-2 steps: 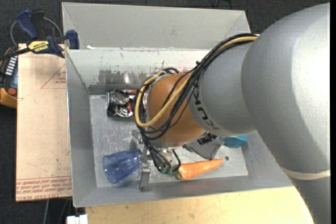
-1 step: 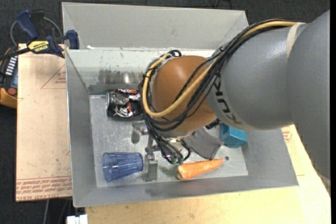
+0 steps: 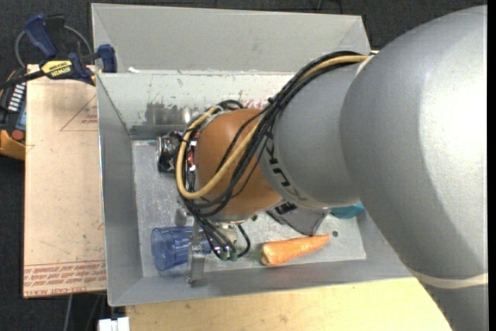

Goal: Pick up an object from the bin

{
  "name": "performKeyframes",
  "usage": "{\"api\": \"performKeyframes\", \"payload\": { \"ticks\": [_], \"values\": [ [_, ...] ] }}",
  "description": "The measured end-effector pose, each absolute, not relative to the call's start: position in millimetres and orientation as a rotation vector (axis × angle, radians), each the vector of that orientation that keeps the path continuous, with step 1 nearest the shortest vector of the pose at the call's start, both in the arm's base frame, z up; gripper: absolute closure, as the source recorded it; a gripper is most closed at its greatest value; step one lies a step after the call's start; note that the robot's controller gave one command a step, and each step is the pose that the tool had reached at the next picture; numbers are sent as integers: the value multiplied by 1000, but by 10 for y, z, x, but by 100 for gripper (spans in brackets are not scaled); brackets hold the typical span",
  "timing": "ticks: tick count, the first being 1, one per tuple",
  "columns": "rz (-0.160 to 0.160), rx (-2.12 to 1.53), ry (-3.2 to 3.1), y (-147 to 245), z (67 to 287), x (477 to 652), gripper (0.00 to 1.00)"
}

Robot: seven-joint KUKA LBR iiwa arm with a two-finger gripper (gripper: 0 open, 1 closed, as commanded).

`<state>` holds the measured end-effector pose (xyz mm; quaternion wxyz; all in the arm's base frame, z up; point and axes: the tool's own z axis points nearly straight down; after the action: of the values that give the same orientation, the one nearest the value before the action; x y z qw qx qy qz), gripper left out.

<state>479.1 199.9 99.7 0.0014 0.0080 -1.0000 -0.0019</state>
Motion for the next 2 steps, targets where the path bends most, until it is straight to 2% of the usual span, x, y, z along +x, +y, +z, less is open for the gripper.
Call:
{"api": "performKeyframes", "payload": {
  "ticks": [1, 2],
  "values": [
    [-14, 416, -3144, 2117, 736, 4852, 0],
    [-12, 189, -3143, 2225, 714, 4828, 100]
  ]
}}
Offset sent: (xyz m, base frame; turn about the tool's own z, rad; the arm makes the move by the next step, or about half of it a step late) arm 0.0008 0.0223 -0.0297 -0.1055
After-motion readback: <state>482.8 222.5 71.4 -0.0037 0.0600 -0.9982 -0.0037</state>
